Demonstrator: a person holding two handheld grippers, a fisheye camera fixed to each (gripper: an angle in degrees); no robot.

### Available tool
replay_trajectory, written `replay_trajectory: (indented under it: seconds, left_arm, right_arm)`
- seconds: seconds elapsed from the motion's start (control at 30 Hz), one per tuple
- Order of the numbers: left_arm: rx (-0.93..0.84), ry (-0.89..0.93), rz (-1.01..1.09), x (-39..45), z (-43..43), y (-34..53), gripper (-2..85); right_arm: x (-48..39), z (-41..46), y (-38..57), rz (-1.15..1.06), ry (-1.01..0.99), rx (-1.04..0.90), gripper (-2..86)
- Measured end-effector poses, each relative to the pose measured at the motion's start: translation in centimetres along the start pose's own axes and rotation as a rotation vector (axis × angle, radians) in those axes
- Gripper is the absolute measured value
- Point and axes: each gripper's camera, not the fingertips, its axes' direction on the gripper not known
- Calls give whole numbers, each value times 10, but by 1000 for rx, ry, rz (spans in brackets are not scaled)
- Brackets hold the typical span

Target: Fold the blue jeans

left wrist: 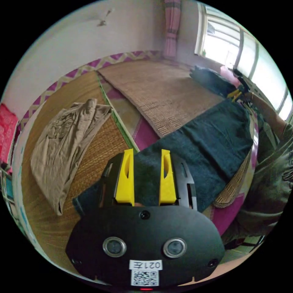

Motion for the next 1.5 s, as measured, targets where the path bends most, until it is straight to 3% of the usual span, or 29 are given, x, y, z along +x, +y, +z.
replay_trajectory:
  seconds: [0.13,0.2,0.3,0.53,0.7,0.87,1.0,1.13,1.2,1.4,1.5]
  left_arm:
    - [-86,28,64,-2,12,-6,121]
    - [-81,33,88,-7,3,-1,62]
    - [6,37,87,-10,-15,14,2]
    - [201,6,101,3,-61,60,-9]
    - [453,43,118,37,-147,142,-9]
    - [525,95,130,85,-201,242,-10]
    - [437,194,56,117,-182,319,-10]
    - [354,244,-101,127,-127,358,-10]
    - [409,284,-216,125,-109,379,-10]
    - [574,336,-287,123,-156,406,-8]
    - [581,155,-333,123,-184,388,-3]
  right_arm:
    - [9,9,-8,-35,-80,-51,100]
    - [13,5,-11,-69,-94,-72,88]
    - [16,-5,-5,-92,-102,-46,63]
    - [0,-55,36,-123,-83,177,-3]
    - [-78,-111,109,-222,4,385,-8]
    - [-180,-133,199,-312,32,466,-8]
    - [-235,-91,260,-288,-3,396,-8]
    - [-234,-12,278,-150,-62,278,-5]
    - [-226,22,283,-74,-95,272,0]
    - [-230,-13,285,-112,-138,271,39]
    - [-221,-52,279,-137,-148,405,60]
